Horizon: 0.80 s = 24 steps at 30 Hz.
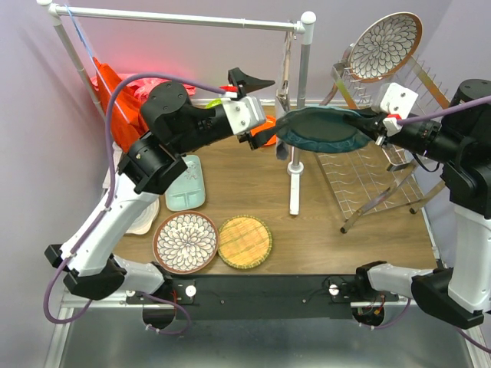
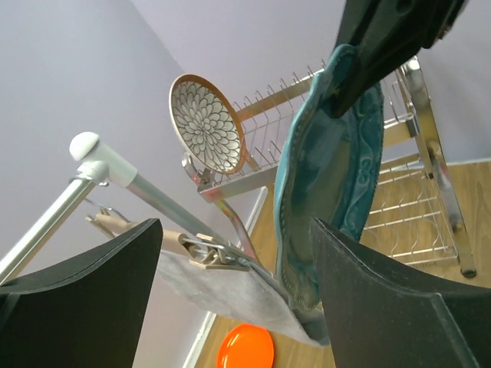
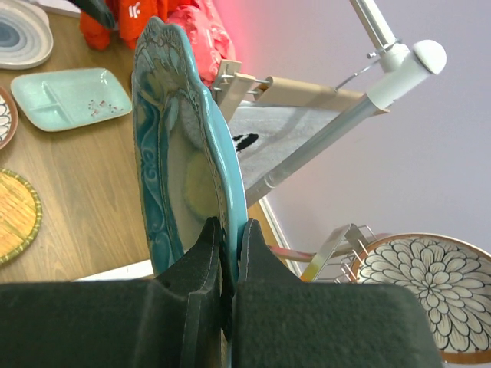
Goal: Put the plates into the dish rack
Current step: Pass the plate from the right arm to the left
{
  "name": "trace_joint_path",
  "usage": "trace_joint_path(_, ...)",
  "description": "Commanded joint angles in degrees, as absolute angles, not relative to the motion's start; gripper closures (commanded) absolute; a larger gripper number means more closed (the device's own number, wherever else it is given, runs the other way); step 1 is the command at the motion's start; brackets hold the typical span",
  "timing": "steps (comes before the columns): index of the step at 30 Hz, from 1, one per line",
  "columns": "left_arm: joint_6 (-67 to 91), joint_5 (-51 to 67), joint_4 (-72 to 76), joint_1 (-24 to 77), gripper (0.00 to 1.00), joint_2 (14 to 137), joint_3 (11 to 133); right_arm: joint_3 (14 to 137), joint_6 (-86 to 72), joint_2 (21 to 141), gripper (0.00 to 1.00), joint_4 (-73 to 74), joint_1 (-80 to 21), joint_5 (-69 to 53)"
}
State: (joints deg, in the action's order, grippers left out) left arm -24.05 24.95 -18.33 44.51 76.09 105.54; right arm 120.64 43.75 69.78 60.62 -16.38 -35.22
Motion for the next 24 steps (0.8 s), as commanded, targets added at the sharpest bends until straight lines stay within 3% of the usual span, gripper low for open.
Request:
trace_joint_path(1, -29.53, 23.64, -22.23, 47.02, 0.14, 77.34, 106.26, 120.59, 47.10, 68.55, 1.00, 54.49, -16.00, -38.76)
trace_joint_path(6, -27.95, 23.38, -23.99, 49.13, 0.19, 78.57, 105.21, 120.94, 47.81, 69.08, 1.00, 54.05, -16.08, -39.90)
trace_joint_path(11, -27.07, 18.91, -25.75, 51.68, 0.30, 81.29, 107.13, 120.15, 48.60, 68.82, 1.00, 53.62, -16.08, -41.31)
trace_joint_path(21, -28.65, 10.20, -29.62, 54.66, 0.59, 84.02, 111.27, 118.74, 48.96, 67.68, 1.00, 53.44, -16.08, -40.08)
trace_joint_path(24, -28.56, 9.49, -29.88, 55.02, 0.59, 83.94, 111.53, 118.57, 48.96, 67.50, 1.00, 53.26, -16.08, -39.20)
